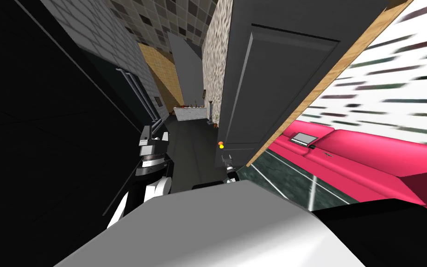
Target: Push the door open
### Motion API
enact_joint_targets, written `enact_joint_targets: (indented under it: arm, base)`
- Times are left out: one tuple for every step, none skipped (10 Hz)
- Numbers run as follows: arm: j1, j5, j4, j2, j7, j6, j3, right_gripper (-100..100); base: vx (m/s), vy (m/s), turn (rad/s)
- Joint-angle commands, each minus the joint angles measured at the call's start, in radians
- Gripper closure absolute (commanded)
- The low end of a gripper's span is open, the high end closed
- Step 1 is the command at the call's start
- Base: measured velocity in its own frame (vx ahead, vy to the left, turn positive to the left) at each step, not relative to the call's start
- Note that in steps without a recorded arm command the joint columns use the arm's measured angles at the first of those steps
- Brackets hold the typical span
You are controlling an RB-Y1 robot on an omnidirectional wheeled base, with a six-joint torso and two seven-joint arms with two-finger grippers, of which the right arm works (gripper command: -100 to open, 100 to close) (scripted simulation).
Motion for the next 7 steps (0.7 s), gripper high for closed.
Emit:
enact_joint_targets:
  arm:
    - [0.002, -0.020, 0.006, 0.007, 0.010, 0.004, -0.041, -100]
    - [0.003, -0.027, 0.008, 0.010, 0.014, 0.005, -0.055, -100]
    - [0.004, -0.037, 0.011, 0.015, 0.020, 0.007, -0.077, -100]
    - [0.004, -0.045, 0.014, 0.019, 0.025, 0.009, -0.094, -100]
    - [0.002, -0.039, 0.014, 0.017, 0.021, 0.008, -0.083, -100]
    - [-0.002, -0.041, 0.021, 0.020, 0.023, 0.005, -0.088, -100]
    - [-0.003, -0.042, 0.022, 0.021, 0.023, 0.005, -0.089, -100]
  base:
    - [-0.032, 0.048, 0.266]
    - [-0.037, 0.043, 0.188]
    - [-0.039, 0.047, 0.195]
    - [-0.035, 0.057, 0.223]
    - [-0.013, 0.024, 0.034]
    - [0.079, -0.015, 0.023]
    - [0.147, -0.032, 0.027]
